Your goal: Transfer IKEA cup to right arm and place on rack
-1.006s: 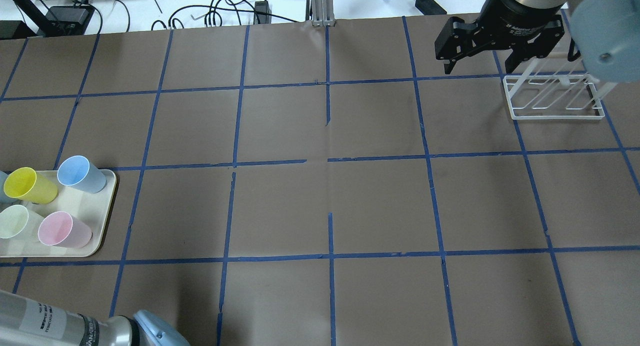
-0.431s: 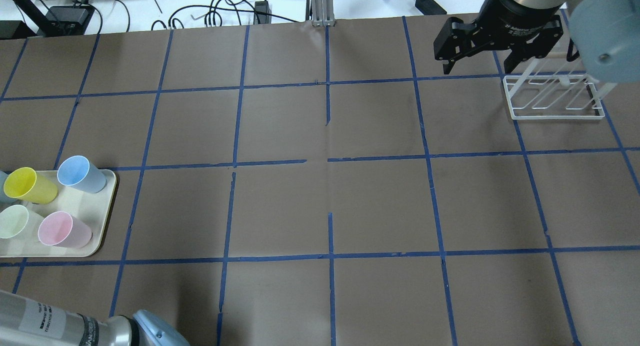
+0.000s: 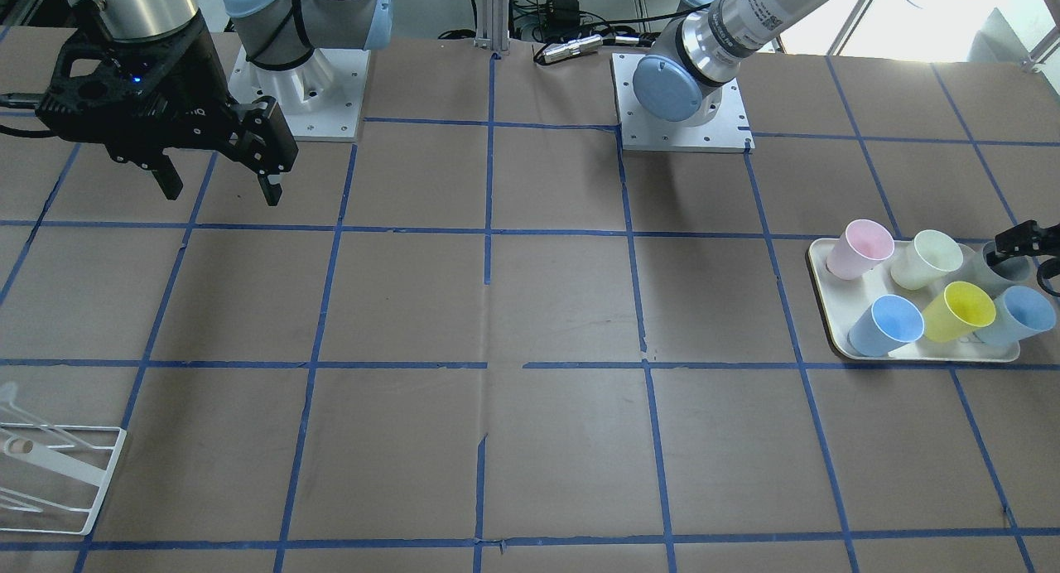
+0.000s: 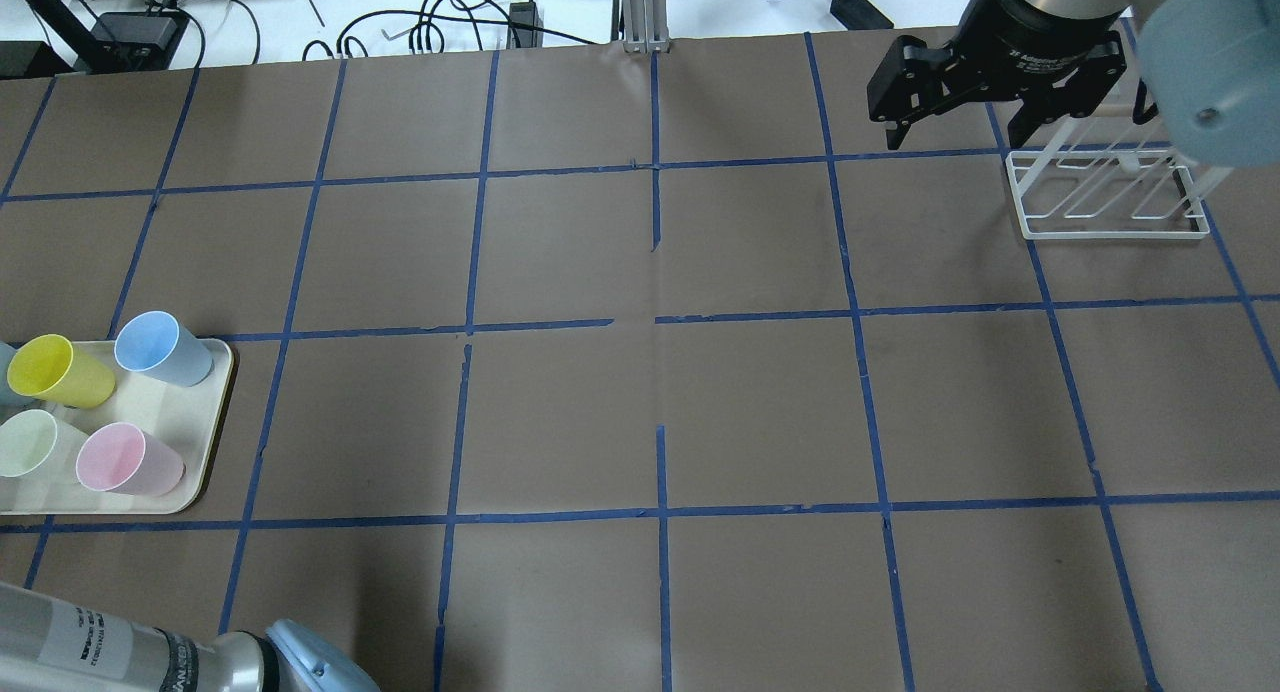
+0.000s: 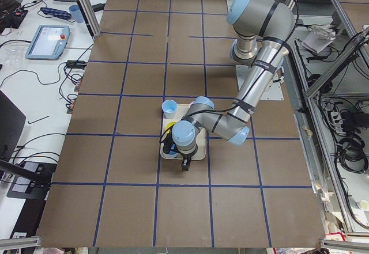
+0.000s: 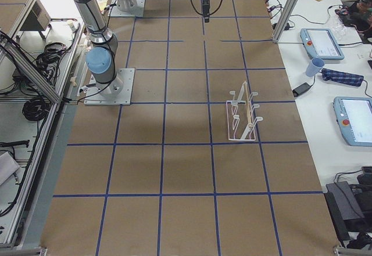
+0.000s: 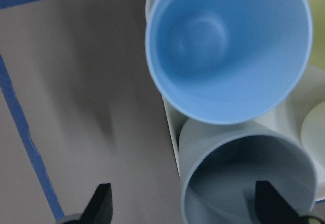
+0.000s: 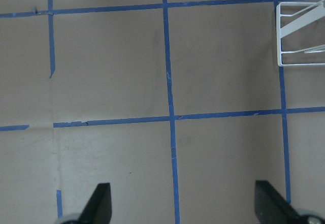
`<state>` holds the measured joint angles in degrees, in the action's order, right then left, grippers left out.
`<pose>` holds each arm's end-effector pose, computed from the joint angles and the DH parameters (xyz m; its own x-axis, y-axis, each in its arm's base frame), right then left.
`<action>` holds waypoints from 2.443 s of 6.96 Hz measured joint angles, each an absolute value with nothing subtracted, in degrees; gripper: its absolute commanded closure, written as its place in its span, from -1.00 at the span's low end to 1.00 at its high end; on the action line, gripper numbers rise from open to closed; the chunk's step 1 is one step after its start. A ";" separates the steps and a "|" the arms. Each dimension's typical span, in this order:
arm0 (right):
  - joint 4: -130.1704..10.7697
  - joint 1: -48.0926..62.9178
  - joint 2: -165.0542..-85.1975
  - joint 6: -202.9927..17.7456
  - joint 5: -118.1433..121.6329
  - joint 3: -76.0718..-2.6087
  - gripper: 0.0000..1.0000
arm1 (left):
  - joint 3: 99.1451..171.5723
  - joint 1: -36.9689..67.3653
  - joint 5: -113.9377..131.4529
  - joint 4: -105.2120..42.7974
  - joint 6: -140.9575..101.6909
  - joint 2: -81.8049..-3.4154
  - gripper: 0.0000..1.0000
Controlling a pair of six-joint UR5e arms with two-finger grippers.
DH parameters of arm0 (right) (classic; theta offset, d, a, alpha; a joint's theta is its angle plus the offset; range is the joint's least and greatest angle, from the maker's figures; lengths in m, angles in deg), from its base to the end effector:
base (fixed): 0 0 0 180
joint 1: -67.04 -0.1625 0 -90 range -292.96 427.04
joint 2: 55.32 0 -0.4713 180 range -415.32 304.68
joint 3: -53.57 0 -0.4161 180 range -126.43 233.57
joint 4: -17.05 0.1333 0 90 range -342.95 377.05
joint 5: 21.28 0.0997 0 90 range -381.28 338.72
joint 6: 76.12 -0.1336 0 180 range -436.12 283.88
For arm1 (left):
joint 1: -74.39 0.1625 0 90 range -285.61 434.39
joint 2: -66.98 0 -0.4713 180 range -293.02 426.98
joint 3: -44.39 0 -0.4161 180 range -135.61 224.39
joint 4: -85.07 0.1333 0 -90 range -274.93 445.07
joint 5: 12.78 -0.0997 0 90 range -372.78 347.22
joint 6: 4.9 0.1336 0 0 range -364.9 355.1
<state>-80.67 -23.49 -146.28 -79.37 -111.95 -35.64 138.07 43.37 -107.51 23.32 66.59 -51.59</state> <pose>0.1366 -0.5271 0.5311 -0.9988 0.0486 0.0022 0.0476 0.9852 -0.1649 0.5090 -0.4488 0.2146 -0.9753 0.2173 0.0400 0.2203 0.9703 0.1001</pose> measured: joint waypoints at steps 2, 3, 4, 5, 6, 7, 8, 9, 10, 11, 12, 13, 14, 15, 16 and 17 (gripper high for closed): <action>-80.61 -23.48 -146.28 -79.38 -112.00 -35.70 -1.00 | 138.52 43.43 -107.58 24.37 66.93 -51.18 -0.90; -80.60 -23.48 -146.28 -79.37 -112.04 -35.72 -1.00 | 138.30 43.81 -107.42 24.41 67.35 -51.36 -0.63; -80.60 -23.48 -146.28 -79.37 -112.06 -35.73 -1.00 | 138.04 44.53 -107.13 24.43 67.91 -51.68 -0.39; -80.60 -23.48 -146.28 -79.37 -112.06 -35.73 -1.00 | 137.97 45.01 -106.98 24.28 68.19 -51.71 -0.21; -80.60 -23.48 -146.28 -79.38 -112.07 -35.73 -1.00 | 138.14 45.20 -106.77 23.96 68.32 -51.48 -0.04; -80.60 -23.48 -146.29 -79.37 -112.07 -35.73 -1.00 | 138.42 45.24 -106.40 23.81 68.37 -51.23 0.04; -80.60 -23.46 -146.28 -79.37 -112.07 -35.73 -1.00 | 138.45 45.25 -106.15 23.76 68.45 -51.11 0.09; -80.62 -23.43 -146.28 -79.38 -112.07 -35.73 -1.00 | 138.25 45.19 -106.02 23.71 68.58 -51.00 0.10; -80.66 -23.43 -146.28 -79.38 -112.07 -35.73 -1.00 | 138.00 45.04 -106.01 23.67 68.63 -50.84 0.18; -80.68 -23.43 -146.29 -79.38 -112.05 -35.73 -1.00 | 137.88 44.93 -105.86 23.63 68.65 -50.71 0.31; -80.68 -23.43 -146.28 -79.37 -112.01 -35.73 -1.00 | 137.95 44.90 -105.52 23.42 68.66 -50.63 0.35; -80.71 -23.44 -146.28 -79.37 -111.97 -35.73 -1.00 | 138.19 44.87 -105.28 23.04 68.66 -50.57 0.47; -80.74 -23.44 -146.28 -79.38 -111.93 -35.72 -1.00 | 138.38 44.87 -105.20 22.81 68.66 -50.55 0.75; -80.76 -23.44 -146.28 -79.38 -111.91 -35.68 -1.00 | 138.37 44.86 -105.17 22.73 68.66 -50.53 0.96; -80.77 -23.43 -146.28 -79.37 -111.90 -35.66 -1.00 | 138.17 44.86 -105.13 22.63 68.66 -50.51 1.00; -80.78 -23.42 -146.28 -79.37 -111.87 -35.65 -1.00 | 137.95 44.86 -105.09 22.46 68.66 -50.41 1.00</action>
